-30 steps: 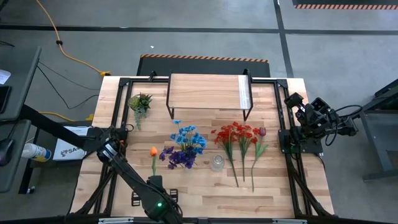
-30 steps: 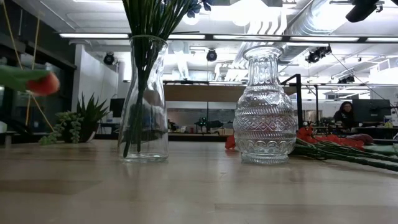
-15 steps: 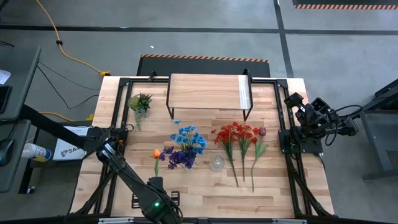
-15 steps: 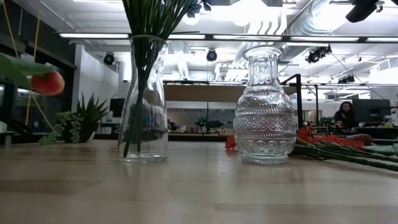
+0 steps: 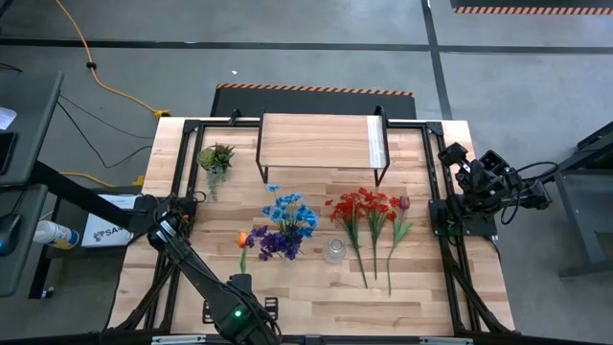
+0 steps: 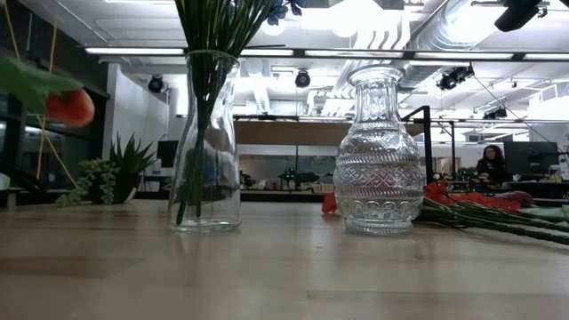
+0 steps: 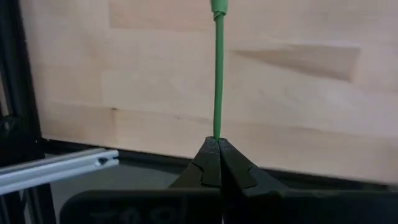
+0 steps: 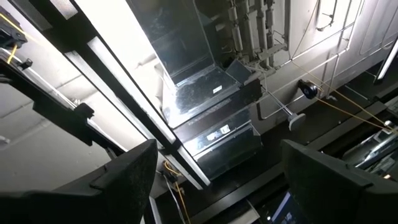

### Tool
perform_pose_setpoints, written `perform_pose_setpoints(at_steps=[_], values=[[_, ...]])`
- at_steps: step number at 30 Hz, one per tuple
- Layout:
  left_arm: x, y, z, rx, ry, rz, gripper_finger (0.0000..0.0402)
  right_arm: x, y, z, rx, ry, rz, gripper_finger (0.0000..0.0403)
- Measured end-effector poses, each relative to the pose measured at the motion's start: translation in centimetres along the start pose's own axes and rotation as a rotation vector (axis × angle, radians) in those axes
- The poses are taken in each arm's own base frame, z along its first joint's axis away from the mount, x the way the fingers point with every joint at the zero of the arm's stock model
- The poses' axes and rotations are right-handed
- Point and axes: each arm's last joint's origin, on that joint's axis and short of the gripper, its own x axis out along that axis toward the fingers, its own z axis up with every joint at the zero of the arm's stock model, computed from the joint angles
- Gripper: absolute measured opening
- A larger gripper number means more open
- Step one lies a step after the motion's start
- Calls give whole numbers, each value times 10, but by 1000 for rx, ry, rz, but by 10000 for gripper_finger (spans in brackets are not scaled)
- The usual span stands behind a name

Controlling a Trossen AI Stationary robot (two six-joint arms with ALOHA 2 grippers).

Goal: Pick and place flowers into a vace then onto a shelf
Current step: Put the orange flower into the left transparent flower vase

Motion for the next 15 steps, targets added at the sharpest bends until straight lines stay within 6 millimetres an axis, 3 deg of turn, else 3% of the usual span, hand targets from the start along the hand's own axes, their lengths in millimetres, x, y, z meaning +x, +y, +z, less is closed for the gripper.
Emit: perform_pose_setpoints(at_steps=[15], values=[[-42, -4, -9, 151, 203, -129, 20, 0, 0, 1, 2, -6, 5, 328]])
